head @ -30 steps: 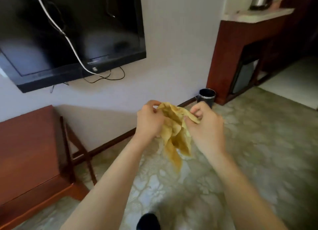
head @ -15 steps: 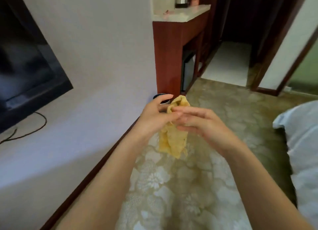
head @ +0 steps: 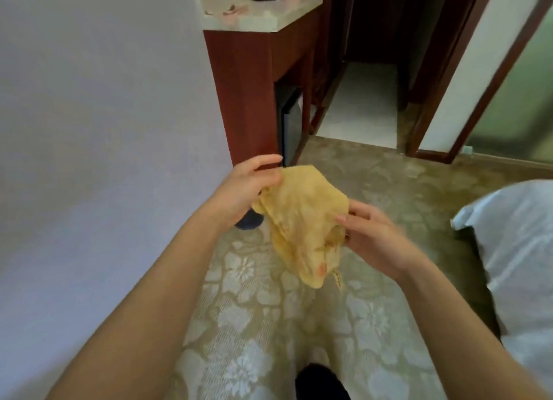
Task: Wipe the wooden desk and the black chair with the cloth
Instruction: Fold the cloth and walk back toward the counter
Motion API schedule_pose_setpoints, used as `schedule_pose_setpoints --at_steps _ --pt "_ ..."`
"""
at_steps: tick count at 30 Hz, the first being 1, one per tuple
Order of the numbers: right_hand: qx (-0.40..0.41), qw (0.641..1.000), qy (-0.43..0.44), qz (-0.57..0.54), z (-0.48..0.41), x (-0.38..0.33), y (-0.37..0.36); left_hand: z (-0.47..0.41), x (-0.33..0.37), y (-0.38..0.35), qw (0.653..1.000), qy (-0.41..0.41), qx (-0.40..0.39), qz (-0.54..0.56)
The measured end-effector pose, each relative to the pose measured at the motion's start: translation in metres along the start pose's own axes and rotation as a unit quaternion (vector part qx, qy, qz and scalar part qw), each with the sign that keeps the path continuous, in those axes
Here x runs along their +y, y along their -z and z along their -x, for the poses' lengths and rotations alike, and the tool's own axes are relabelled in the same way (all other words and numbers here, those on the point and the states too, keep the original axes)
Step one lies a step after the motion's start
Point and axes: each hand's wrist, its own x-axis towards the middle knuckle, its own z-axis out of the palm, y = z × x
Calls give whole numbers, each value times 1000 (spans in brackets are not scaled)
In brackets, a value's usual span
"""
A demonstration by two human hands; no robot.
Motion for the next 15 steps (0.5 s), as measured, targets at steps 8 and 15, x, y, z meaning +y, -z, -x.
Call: schedule_pose_setpoints --at_steps 8,15 --pt "-17 958 -50 282 -181 -79 112 -173 -20 -23 990 1 -121 -67" --pt "16 848 40 529 -331 -138 166 -314 -16 -23 997 3 -79 0"
